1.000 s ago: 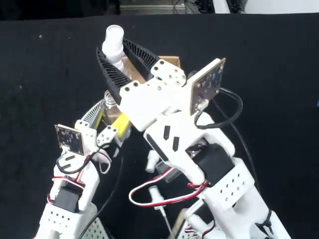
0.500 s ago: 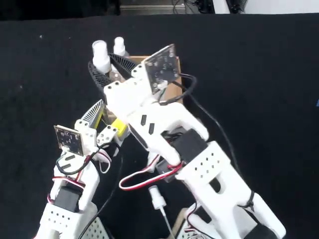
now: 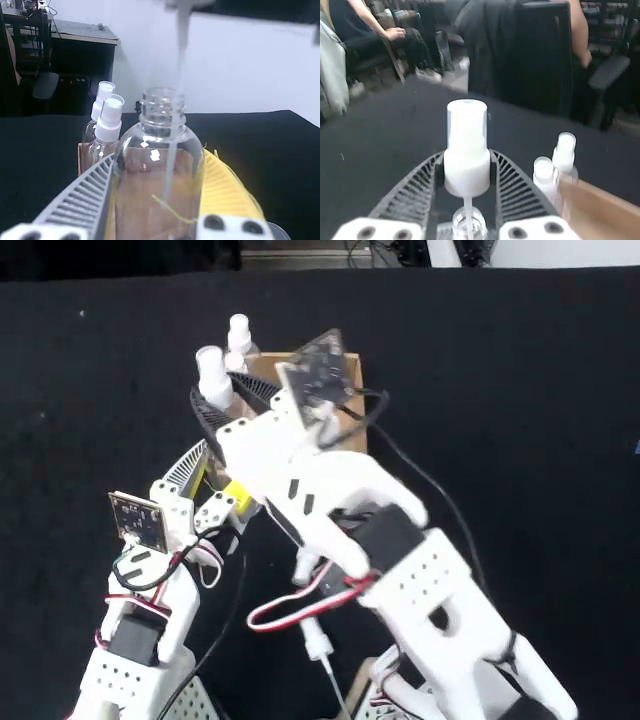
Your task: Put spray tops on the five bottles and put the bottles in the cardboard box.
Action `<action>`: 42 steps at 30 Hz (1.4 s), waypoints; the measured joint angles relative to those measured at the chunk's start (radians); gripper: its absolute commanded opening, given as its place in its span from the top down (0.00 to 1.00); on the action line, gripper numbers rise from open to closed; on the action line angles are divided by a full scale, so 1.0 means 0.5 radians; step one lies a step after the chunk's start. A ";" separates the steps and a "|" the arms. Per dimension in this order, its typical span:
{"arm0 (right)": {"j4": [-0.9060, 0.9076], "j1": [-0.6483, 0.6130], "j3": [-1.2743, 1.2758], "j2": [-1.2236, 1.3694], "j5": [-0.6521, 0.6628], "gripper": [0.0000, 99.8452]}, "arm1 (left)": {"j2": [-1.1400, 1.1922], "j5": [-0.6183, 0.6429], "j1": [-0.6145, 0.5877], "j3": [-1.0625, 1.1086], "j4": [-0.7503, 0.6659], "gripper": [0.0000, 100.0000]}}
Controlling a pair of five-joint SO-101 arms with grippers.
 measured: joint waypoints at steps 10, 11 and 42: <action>0.000 0.000 0.074 -0.110 0.000 0.92 | 0.000 0.000 0.006 0.000 0.000 0.88; 0.000 0.000 0.074 -0.110 0.000 0.89 | 0.000 0.000 0.006 0.000 0.000 0.88; 0.516 1.359 0.387 -0.114 0.000 0.98 | 0.000 0.000 -0.439 0.000 -0.313 0.88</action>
